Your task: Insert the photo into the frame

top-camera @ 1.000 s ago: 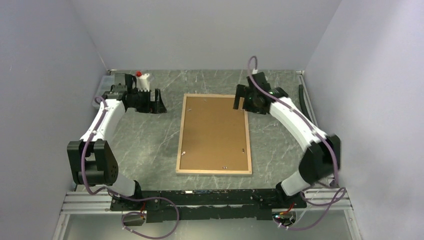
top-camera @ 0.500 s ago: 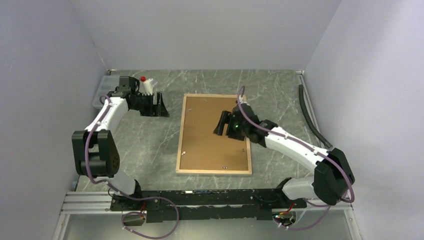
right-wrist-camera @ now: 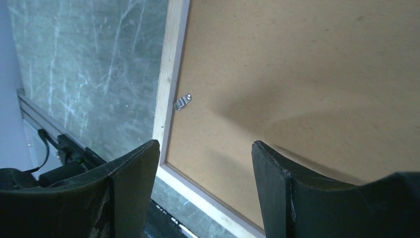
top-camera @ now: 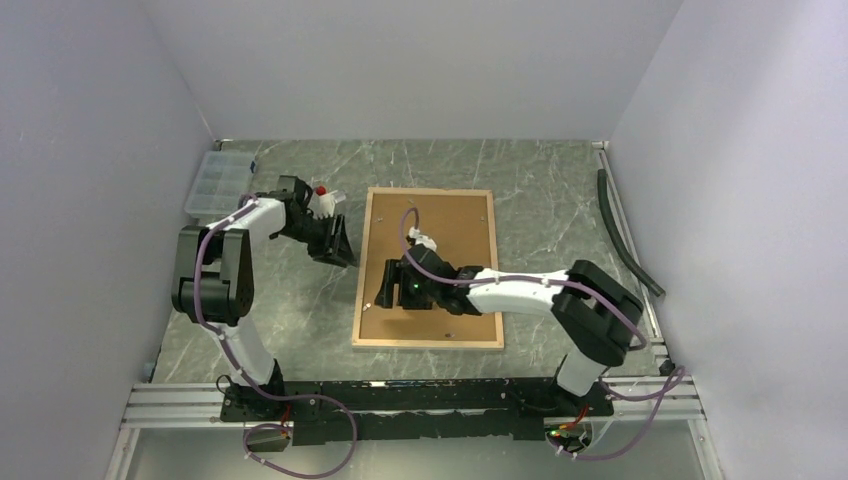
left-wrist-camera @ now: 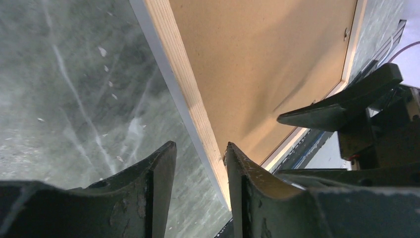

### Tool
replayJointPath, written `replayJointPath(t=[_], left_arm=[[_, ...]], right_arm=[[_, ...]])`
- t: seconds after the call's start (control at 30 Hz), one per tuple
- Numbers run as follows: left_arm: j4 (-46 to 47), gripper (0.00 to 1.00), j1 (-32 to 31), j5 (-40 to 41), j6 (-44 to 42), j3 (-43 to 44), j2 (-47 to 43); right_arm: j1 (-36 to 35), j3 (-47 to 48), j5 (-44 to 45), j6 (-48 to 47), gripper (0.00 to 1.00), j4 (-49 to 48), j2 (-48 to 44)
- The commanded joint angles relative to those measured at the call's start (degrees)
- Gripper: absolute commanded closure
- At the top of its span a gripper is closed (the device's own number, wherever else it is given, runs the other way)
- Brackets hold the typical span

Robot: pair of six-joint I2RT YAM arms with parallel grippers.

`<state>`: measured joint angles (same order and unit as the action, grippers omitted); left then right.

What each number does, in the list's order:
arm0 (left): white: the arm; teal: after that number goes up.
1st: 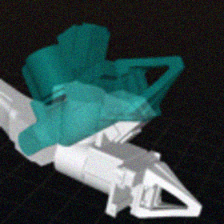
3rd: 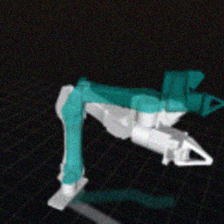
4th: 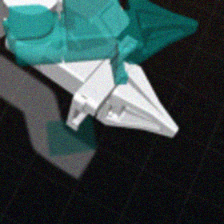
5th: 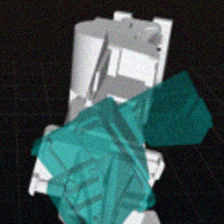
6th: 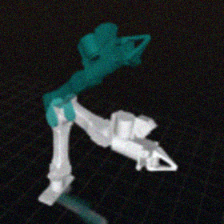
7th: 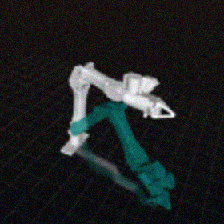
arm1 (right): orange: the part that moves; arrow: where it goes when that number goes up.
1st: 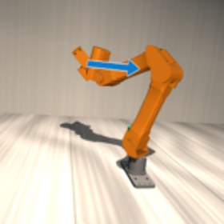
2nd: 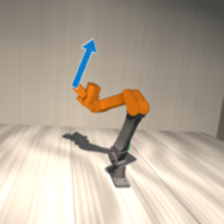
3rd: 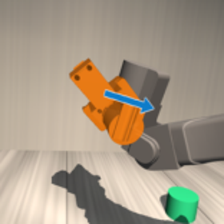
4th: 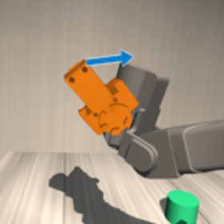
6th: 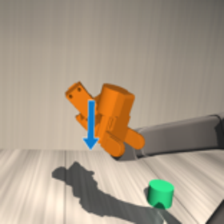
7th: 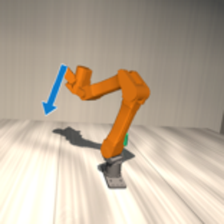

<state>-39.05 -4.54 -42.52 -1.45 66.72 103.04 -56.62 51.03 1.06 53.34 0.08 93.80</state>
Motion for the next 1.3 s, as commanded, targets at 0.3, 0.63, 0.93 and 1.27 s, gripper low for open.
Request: replayJointPath(t=[0.3,0.63,0.93,1.27], left_arm=[[2.9,0.64,-1.1,-3.3,-1.3,-1.5,3.6],[4.6,0.68,-1.3,-3.0,-1.4,-2.4,5.3],[5.5,0.71,-1.3,-1.2,-1.7,-2.8,5.4],[6.7,0.74,-1.3,0.3,-1.5,-3.5,4.9]], right_arm=[[-5.0,5.4,-0.6,-3.9,0.31,-12.3,8.7],[-5.8,4.6,-2.3,-3.5,0.34,-17.3,12.5],[-6.5,2.6,-1.9,0.0,0.37,-19.3,12.9],[-7.5,1.3,1.1,3.4,0.37,-19.5,12.8]])
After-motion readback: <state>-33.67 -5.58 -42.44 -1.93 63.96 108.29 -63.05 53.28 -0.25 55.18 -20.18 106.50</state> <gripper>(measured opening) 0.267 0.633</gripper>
